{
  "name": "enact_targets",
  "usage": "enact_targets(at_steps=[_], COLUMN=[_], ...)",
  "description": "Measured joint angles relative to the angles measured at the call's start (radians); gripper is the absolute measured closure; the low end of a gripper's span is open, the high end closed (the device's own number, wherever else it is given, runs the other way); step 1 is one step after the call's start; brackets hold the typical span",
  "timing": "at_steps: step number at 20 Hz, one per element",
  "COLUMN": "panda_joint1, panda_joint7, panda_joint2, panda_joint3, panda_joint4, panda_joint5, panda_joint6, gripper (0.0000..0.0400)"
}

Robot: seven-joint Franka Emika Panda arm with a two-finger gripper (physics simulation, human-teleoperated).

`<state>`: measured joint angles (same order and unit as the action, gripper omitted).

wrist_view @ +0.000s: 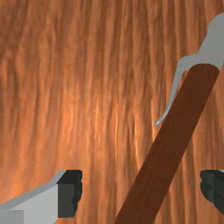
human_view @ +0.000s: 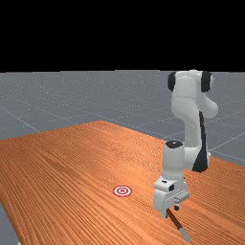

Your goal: Pick up the pen and put it to the marker

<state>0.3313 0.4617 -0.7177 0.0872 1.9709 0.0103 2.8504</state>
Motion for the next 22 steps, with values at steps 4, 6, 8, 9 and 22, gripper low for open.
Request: enact_targets(at_steps=[4, 6, 8, 9, 22], panda_joint1=[0.069, 0.023, 0.018, 0.0, -0.016], panda_joint7=[-0.048, -0.01, -0.015, 0.006, 0.019], panda_joint2=[0.031, 0.048, 0.044, 0.042, 0.013], panda_joint3=[-0.088, -0.039, -0.033, -0.015, -0.007], panda_joint4=[0.038, 0.066, 0.055, 0.055, 0.044], panda_joint5=[0.051, 0.024, 0.015, 0.013, 0.013], panda_joint6=[0.012, 0.071, 0.051, 0.057, 0.082], gripper=[0.0274, 0.0356, 0.0377, 0.0383, 0.031])
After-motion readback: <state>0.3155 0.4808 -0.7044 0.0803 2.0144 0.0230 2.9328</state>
